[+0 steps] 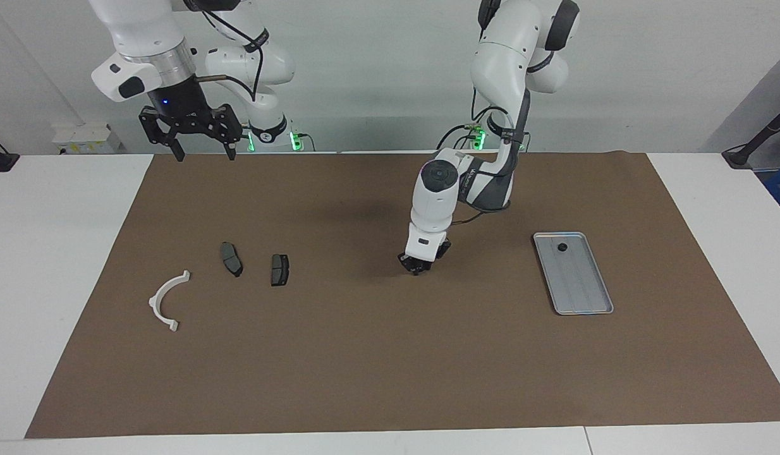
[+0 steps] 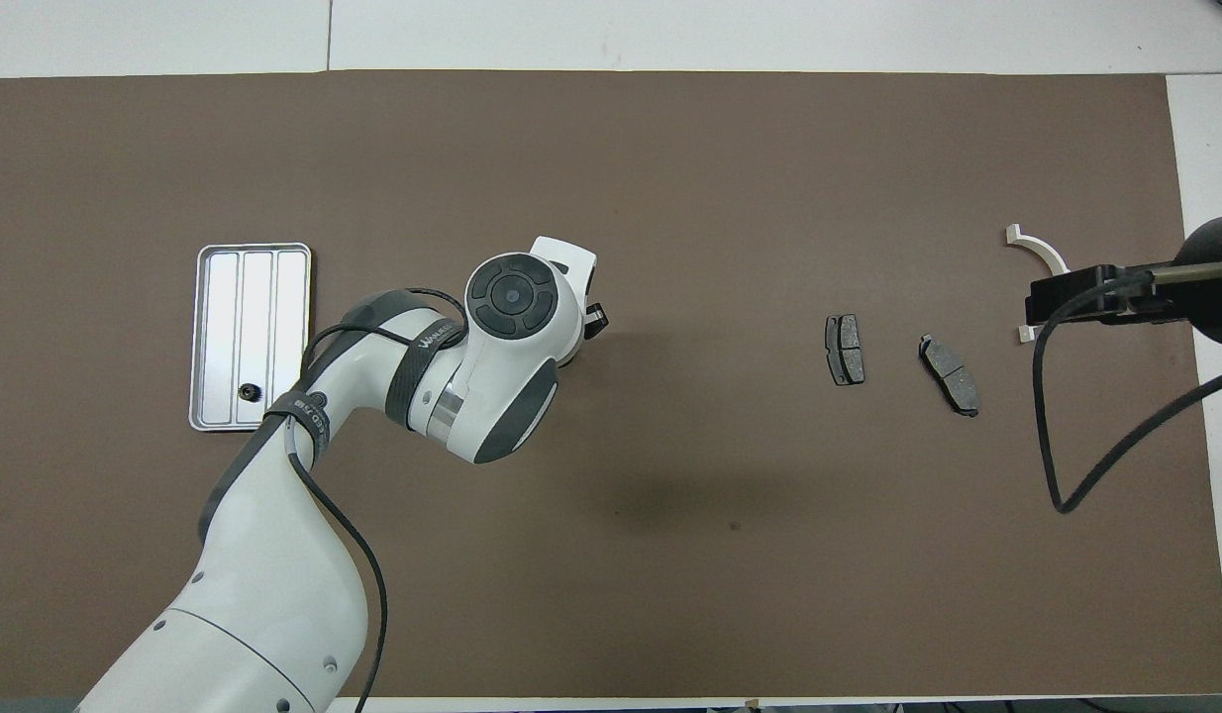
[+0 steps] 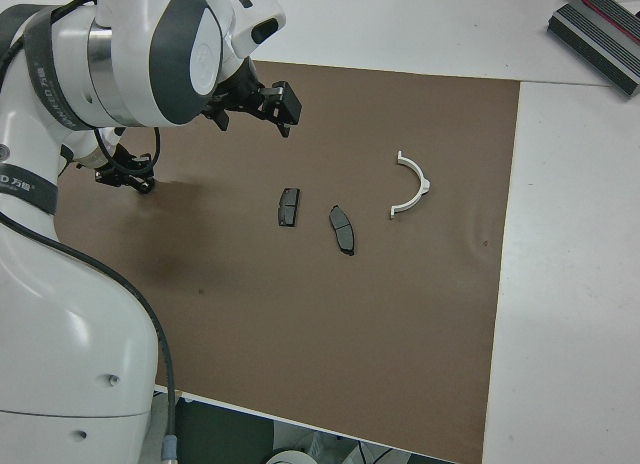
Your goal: Place bearing gear from tray to pile
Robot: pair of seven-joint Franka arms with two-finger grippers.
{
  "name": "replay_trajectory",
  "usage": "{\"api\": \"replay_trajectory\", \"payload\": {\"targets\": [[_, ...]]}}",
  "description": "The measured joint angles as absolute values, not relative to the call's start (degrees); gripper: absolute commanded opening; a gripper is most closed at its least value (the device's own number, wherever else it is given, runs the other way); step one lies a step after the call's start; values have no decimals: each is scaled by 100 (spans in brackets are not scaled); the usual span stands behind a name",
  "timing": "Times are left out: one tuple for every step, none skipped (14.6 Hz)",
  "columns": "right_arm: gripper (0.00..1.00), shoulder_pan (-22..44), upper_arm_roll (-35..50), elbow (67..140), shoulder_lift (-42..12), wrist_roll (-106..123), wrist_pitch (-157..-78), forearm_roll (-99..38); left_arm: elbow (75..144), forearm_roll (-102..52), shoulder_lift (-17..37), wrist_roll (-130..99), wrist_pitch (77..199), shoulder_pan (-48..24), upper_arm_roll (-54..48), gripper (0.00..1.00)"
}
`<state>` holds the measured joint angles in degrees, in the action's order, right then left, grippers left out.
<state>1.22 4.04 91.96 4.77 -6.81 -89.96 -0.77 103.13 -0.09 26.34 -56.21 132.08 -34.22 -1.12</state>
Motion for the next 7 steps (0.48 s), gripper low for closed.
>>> {"api": "replay_trajectory", "payload": {"targets": [[100,147,406,9220,492,-750,-8996,-77,10313,-9,2630,-5621,13194,-3420,-98,100],[100,157,406,9243,505,-773,-8996,-77,10309,-9,2619,-5621,13181,-3414,-79,100],[100,157,405,9261,518,-778,-8996,-77,10295,-9,2593,-5621,13176,-3403,-45,100],[100,157,402,9281,533,-778,-8996,-77,10291,-9,2523,-5588,13155,-3368,15,100],[100,168,401,9300,543,-778,-8996,-77,10318,-6,2392,-5411,13059,-3275,64,100],[100,206,402,9314,545,-778,-8996,-77,10418,-5,2181,-5017,12915,-3113,98,100],[100,255,405,9325,546,-782,-8996,-77,10610,-5,1900,-4477,12764,-2877,117,100]]}}
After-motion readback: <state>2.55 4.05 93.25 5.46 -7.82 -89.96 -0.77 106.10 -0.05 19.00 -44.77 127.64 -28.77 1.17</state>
